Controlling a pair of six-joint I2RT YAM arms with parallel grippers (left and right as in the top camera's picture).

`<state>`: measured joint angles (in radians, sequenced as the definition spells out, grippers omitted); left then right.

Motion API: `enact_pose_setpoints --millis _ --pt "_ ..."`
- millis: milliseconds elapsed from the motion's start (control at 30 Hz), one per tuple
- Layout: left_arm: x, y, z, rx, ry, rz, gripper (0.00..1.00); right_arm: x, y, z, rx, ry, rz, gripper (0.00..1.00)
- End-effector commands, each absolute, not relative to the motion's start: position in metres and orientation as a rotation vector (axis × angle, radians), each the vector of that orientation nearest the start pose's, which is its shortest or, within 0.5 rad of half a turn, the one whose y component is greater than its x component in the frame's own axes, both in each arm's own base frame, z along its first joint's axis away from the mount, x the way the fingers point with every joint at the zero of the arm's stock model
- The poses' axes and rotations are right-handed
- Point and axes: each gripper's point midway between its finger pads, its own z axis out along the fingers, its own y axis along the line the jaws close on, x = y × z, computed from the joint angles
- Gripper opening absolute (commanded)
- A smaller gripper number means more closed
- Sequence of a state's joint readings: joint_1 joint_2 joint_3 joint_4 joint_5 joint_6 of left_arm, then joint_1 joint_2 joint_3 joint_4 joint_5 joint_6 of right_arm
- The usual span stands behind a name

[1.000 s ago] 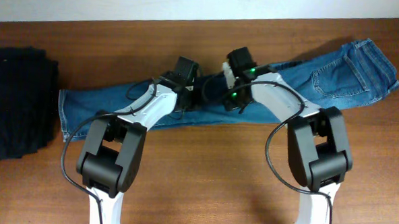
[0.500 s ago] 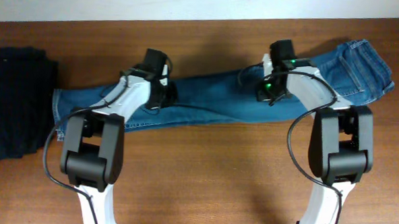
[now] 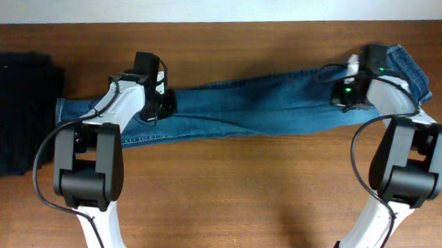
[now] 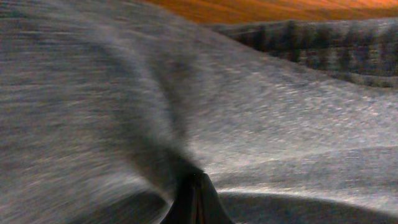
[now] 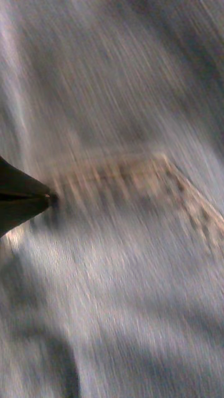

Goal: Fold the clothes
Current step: 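Move the right gripper back right to the waist end and grasp it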

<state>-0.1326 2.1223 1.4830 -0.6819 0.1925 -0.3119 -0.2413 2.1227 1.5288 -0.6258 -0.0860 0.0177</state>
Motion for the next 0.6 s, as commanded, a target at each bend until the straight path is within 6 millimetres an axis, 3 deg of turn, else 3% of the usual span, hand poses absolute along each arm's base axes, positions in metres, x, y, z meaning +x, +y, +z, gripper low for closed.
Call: enact_pose_setpoints --millis 0,100,300,433,567 --pt "0.442 -0.068 0.027 -0.23 2.865 -0.244 0.01 0.466 -0.137 0.0 0.432 2.761 0.021 0.04" --pt "0.441 -0.068 0.038 -0.228 2.852 -0.246 0.01 0.469 -0.157 -0.01 0.48 2.724 0.026 0.04" --pt "0.433 -0.065 0.037 -0.216 2.884 -0.219 0.02 0.484 -0.188 -0.018 0.462 2.635 -0.012 0.04" --pt "0.432 -0.05 0.035 -0.231 2.884 -0.095 0.08 0.487 -0.195 -0.015 0.451 2.613 -0.025 0.04" --pt "0.433 -0.043 0.031 -0.241 2.884 -0.031 0.14 0.488 -0.188 -0.015 0.442 2.612 0.03 0.04"
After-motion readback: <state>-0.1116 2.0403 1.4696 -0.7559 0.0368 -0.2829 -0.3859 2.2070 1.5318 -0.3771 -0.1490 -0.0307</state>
